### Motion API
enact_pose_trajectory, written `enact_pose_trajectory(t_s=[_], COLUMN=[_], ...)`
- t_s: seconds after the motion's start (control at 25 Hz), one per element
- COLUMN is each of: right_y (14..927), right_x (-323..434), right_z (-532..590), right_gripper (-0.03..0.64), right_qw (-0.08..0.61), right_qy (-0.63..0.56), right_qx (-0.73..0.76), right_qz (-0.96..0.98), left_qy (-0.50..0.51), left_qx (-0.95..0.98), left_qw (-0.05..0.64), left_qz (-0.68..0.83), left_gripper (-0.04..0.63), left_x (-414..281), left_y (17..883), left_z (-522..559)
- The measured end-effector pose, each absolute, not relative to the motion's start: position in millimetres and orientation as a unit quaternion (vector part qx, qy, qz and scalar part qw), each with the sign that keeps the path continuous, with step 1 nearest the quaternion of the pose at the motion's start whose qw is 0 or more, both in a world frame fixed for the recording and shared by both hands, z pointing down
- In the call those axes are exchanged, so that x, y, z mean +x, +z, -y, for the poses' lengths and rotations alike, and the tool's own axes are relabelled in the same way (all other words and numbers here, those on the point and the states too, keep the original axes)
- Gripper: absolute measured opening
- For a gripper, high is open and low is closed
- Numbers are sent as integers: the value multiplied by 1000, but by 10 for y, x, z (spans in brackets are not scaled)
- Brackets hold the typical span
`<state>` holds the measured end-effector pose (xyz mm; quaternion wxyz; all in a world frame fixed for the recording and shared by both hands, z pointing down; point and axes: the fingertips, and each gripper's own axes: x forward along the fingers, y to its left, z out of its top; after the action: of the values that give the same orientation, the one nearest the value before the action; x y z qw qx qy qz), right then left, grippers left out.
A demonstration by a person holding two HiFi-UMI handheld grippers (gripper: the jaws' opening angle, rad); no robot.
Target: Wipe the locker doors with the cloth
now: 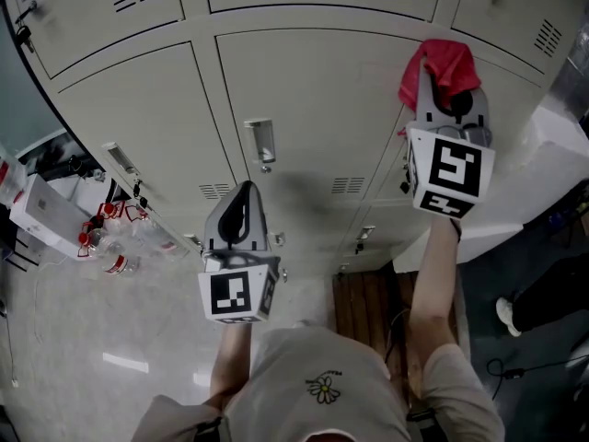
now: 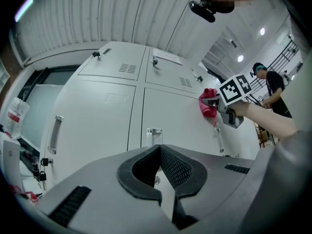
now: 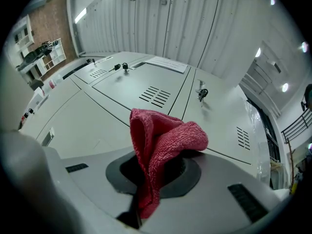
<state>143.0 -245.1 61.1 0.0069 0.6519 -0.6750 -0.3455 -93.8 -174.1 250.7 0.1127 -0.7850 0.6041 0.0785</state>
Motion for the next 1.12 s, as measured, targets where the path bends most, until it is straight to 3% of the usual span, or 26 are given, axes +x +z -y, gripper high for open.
enact_pose_trajectory(t_s=[0.4,0.84,1.12], right_y=[521,564,962], right_x=[1294,-37,-732], right_z=[2258,1830,2097], right_gripper=[31,31,31], right_qw=[0,-93,-39], right_qy=[-345,-355,-350], right_qx=[644,495,464], right_qz=[683,788,813], left_qy=[88,63,60], left_qx=[-779,-765,-747], left_qw=[102,105,97], left_qz=[-613,-632,-656], left_gripper=[15,15,15], left_x=[-996,-1151,-1346], left_y=[2470,2579,2651], left_z=[1695,1640,1566])
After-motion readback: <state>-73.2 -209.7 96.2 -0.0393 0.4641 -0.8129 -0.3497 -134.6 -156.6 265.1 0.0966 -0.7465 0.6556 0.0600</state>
